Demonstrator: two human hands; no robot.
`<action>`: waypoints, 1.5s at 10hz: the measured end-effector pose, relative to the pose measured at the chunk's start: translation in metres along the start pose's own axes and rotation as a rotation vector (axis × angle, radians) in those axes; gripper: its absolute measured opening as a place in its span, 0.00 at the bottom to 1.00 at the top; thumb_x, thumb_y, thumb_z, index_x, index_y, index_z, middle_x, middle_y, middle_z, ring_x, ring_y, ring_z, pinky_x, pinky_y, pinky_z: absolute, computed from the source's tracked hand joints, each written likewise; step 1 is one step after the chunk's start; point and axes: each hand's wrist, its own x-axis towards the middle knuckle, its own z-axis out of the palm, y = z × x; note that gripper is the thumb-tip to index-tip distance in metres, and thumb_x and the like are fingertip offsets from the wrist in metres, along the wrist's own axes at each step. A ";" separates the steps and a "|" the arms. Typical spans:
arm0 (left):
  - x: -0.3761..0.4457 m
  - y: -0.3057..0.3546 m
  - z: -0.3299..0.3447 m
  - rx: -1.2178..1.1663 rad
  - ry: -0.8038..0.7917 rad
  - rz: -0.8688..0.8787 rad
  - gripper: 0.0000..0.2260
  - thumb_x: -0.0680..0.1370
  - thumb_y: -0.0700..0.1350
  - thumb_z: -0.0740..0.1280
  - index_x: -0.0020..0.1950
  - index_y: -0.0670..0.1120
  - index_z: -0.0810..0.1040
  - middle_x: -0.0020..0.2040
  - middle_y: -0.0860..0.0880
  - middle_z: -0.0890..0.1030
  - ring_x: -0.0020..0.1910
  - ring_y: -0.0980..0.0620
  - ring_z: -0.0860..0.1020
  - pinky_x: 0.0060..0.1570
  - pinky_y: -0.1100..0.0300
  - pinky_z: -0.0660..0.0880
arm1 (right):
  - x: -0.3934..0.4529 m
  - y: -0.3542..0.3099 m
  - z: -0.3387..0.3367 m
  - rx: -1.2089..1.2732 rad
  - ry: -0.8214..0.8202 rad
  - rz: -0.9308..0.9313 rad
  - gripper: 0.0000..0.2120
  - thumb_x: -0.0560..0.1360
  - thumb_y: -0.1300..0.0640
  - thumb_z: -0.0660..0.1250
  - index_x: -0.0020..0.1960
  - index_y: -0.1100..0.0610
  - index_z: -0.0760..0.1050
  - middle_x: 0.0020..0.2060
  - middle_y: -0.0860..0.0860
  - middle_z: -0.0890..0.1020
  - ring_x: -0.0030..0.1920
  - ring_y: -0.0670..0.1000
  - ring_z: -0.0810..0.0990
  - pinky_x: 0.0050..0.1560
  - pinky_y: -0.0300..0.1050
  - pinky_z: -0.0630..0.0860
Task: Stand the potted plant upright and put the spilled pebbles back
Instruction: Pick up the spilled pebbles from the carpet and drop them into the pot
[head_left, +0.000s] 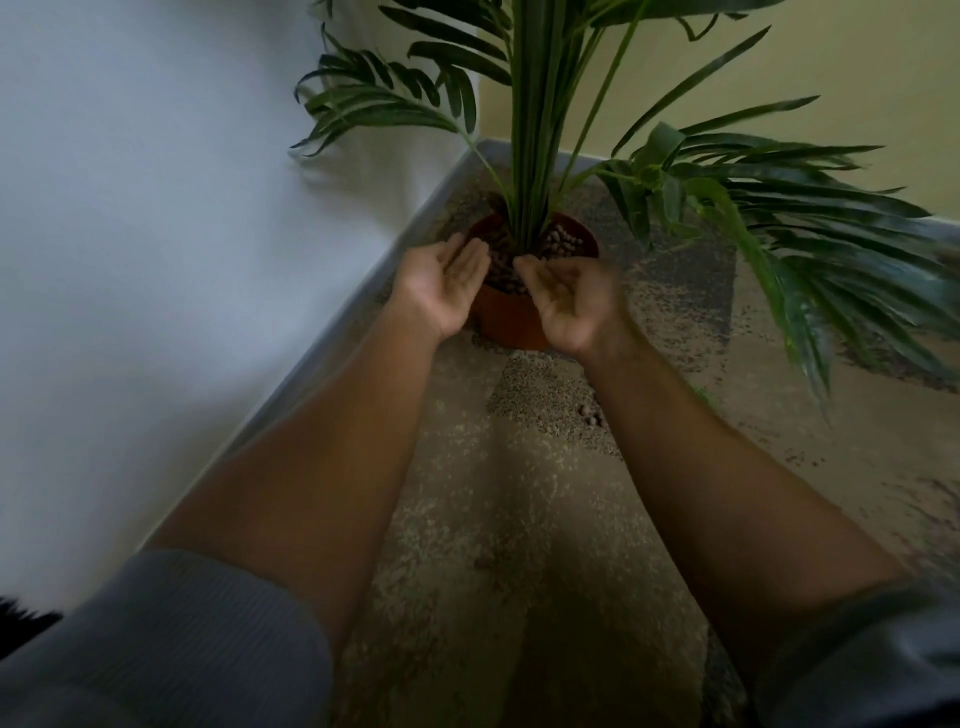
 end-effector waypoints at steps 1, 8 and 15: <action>-0.006 -0.001 -0.032 0.185 0.165 0.015 0.17 0.84 0.42 0.52 0.71 0.45 0.72 0.57 0.46 0.81 0.54 0.51 0.80 0.49 0.59 0.78 | -0.002 0.021 -0.010 -0.176 0.044 0.090 0.15 0.79 0.67 0.56 0.65 0.67 0.69 0.57 0.64 0.78 0.59 0.62 0.79 0.52 0.47 0.83; -0.062 -0.033 -0.180 1.472 0.629 -0.061 0.15 0.81 0.42 0.59 0.65 0.43 0.78 0.65 0.44 0.78 0.66 0.46 0.74 0.66 0.58 0.69 | -0.051 0.123 -0.116 -2.218 -0.763 0.482 0.17 0.68 0.55 0.78 0.55 0.58 0.82 0.55 0.55 0.83 0.55 0.53 0.80 0.44 0.36 0.72; -0.046 -0.054 -0.148 0.392 0.475 -0.234 0.13 0.83 0.45 0.55 0.49 0.43 0.78 0.47 0.47 0.79 0.45 0.54 0.77 0.41 0.62 0.75 | -0.041 0.097 -0.109 -0.503 0.087 0.403 0.09 0.76 0.71 0.54 0.48 0.62 0.70 0.46 0.58 0.73 0.50 0.54 0.76 0.50 0.46 0.81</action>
